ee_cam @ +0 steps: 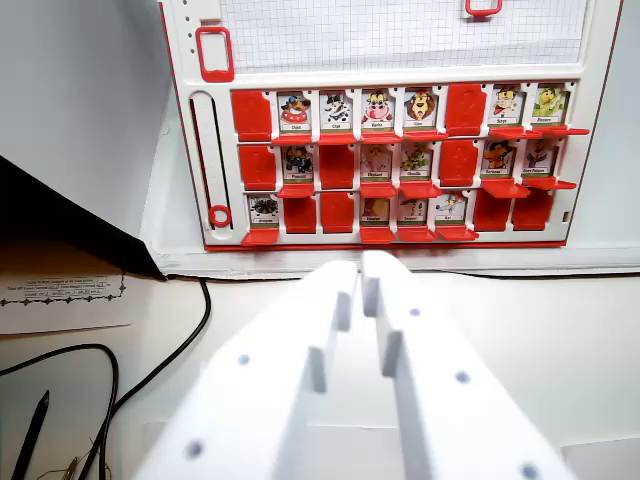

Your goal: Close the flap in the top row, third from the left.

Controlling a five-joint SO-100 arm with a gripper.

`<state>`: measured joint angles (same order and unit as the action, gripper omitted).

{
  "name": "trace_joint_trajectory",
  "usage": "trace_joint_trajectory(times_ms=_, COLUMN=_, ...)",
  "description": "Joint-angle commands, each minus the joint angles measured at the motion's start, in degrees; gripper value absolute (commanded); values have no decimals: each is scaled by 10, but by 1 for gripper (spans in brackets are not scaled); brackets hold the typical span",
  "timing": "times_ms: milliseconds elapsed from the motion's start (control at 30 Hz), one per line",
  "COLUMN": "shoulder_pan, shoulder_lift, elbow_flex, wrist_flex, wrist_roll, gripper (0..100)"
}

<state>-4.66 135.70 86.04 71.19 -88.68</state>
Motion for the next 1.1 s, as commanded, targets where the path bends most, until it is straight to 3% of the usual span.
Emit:
trace_joint_trajectory(times_ms=0, shoulder_pan=11, shoulder_lift=23, elbow_flex=50, wrist_flex=-44, wrist_roll=-22, gripper=0)
trace_joint_trajectory(times_ms=633, shoulder_pan=13, shoulder_lift=23, elbow_flex=62, wrist_flex=-49, wrist_roll=-23, gripper=0)
trace_joint_trajectory(times_ms=833, shoulder_pan=22, shoulder_lift=19, elbow_flex=91, wrist_flex=-83, wrist_roll=-25, gripper=0)
trace_joint_trajectory(times_ms=1067, shoulder_pan=11, shoulder_lift=18, elbow_flex=146, wrist_flex=-142, wrist_roll=-28, gripper=0)
